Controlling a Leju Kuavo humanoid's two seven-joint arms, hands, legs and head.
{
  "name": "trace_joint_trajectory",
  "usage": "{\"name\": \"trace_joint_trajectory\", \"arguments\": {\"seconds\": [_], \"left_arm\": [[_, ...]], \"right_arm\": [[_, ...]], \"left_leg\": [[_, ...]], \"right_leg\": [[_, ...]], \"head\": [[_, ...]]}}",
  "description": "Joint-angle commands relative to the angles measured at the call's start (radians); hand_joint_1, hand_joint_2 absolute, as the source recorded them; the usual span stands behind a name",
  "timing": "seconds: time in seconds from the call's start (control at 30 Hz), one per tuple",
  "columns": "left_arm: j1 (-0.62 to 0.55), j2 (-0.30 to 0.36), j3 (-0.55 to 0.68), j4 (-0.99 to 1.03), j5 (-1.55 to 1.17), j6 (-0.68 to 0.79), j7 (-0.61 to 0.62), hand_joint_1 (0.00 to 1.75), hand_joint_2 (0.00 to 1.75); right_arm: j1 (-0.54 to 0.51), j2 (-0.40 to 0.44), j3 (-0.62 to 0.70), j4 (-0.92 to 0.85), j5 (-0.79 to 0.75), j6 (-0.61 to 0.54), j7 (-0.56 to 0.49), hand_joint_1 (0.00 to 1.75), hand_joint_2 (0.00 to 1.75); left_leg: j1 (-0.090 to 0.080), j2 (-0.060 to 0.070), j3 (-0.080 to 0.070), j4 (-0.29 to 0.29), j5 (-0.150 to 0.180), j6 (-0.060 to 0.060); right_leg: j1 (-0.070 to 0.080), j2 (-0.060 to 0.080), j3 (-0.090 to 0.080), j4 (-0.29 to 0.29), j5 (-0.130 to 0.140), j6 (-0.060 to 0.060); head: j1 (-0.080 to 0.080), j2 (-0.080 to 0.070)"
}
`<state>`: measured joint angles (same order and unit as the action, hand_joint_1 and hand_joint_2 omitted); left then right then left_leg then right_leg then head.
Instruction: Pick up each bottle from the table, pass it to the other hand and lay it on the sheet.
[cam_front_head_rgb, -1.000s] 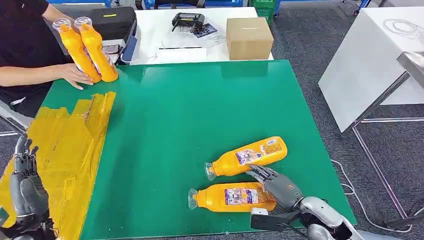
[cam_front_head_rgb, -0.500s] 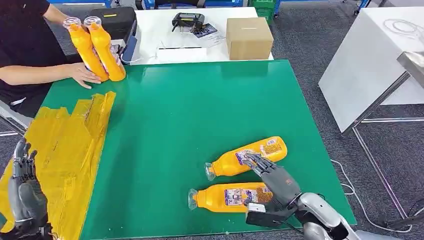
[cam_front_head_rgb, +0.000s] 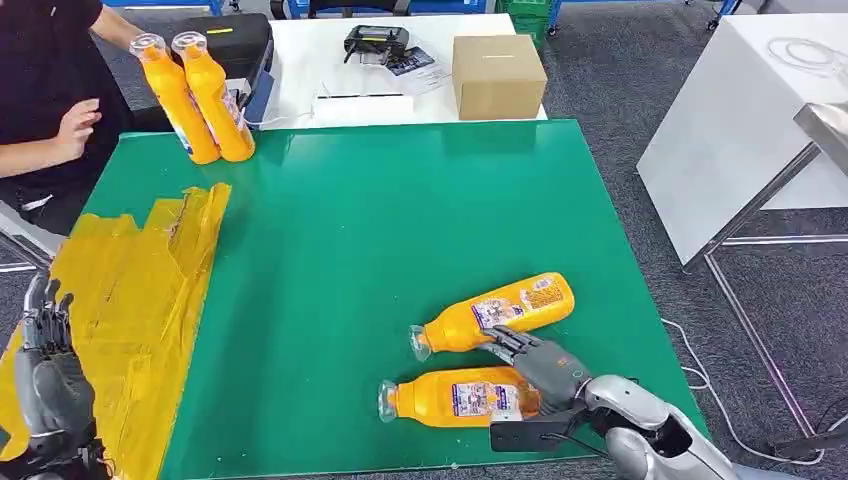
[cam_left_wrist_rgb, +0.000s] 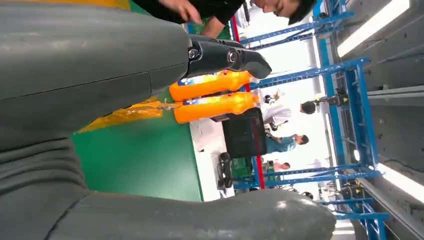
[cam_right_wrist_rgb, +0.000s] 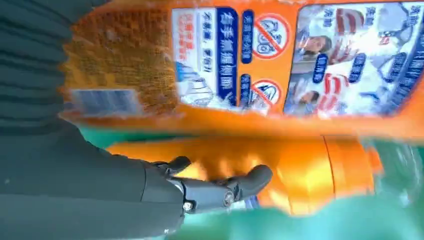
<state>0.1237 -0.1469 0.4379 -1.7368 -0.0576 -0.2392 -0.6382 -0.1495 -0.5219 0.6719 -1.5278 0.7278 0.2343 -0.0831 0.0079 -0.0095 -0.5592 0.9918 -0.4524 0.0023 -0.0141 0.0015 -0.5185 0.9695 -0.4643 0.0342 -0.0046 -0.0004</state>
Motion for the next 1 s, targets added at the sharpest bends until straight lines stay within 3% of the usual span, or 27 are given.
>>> {"name": "trace_joint_trajectory", "arguments": {"seconds": [0.03, 0.17, 0.33, 0.43, 0.47, 0.5, 0.67, 1.0], "left_arm": [[-0.029, 0.004, -0.004, 0.07, 0.02, 0.006, 0.009, 0.0, 0.0], [-0.028, 0.004, -0.004, 0.069, 0.023, 0.005, 0.01, 0.0, 0.0], [-0.038, 0.005, -0.016, 0.079, 0.035, 0.008, 0.015, 0.0, 0.0], [-0.045, 0.006, -0.027, 0.083, 0.043, 0.012, 0.02, 0.0, 0.0], [-0.046, 0.007, -0.03, 0.085, 0.045, 0.013, 0.021, 0.0, 0.0], [-0.048, 0.006, -0.03, 0.086, 0.047, 0.015, 0.022, 0.0, 0.0], [-0.05, 0.009, -0.029, 0.096, 0.064, 0.017, 0.024, 0.0, 0.0], [-0.046, 0.012, -0.037, 0.101, 0.082, 0.002, 0.045, 0.0, 0.0]], "right_arm": [[-0.121, -0.182, 0.189, 0.037, -0.058, 0.064, 0.05, 0.0, 1.75], [-0.126, -0.186, 0.204, 0.034, -0.06, 0.078, 0.069, 0.0, 1.75], [-0.171, -0.299, 0.29, -0.018, -0.09, 0.14, 0.1, 0.0, 1.75], [-0.184, -0.282, 0.334, 0.026, -0.085, 0.145, 0.115, 0.0, 1.75], [-0.191, -0.273, 0.347, 0.043, -0.083, 0.145, 0.117, 1.43, 1.75], [-0.196, -0.266, 0.354, 0.056, -0.082, 0.146, 0.119, 1.75, 1.75], [-0.212, -0.222, 0.373, 0.121, -0.094, 0.129, 0.134, 1.75, 1.75], [-0.148, -0.029, 0.246, 0.26, -0.15, -0.007, 0.139, 1.75, 1.75]], "left_leg": [[0.0, 0.001, 0.003, 0.0, -0.001, 0.0], [0.001, 0.0, 0.003, 0.0, 0.0, 0.001], [-0.001, -0.001, 0.002, 0.001, -0.001, 0.0], [-0.001, -0.002, 0.002, 0.0, 0.0, 0.0], [0.0, -0.001, 0.002, -0.001, 0.0, 0.0], [0.0, 0.0, 0.003, -0.001, 0.0, 0.0], [0.001, 0.001, 0.003, -0.001, 0.0, 0.0], [0.002, 0.002, 0.012, -0.004, 0.002, 0.0]], "right_leg": [[0.0, 0.0, 0.003, -0.001, 0.0, -0.001], [0.001, -0.001, 0.004, -0.002, 0.0, -0.002], [0.0, -0.002, 0.002, 0.0, -0.001, -0.001], [0.0, -0.002, 0.002, -0.001, 0.0, -0.001], [0.0, -0.001, 0.002, -0.001, 0.0, -0.001], [0.0, -0.001, 0.004, -0.002, 0.0, -0.001], [0.001, 0.0, 0.003, -0.002, 0.001, -0.001], [0.002, 0.0, 0.011, -0.005, 0.003, -0.002]], "head": [[0.0, 0.0], [0.0, 0.0], [0.0, 0.0], [0.0, 0.0], [0.0, 0.0], [0.0, 0.0], [0.001, 0.0], [0.0, 0.0]]}}
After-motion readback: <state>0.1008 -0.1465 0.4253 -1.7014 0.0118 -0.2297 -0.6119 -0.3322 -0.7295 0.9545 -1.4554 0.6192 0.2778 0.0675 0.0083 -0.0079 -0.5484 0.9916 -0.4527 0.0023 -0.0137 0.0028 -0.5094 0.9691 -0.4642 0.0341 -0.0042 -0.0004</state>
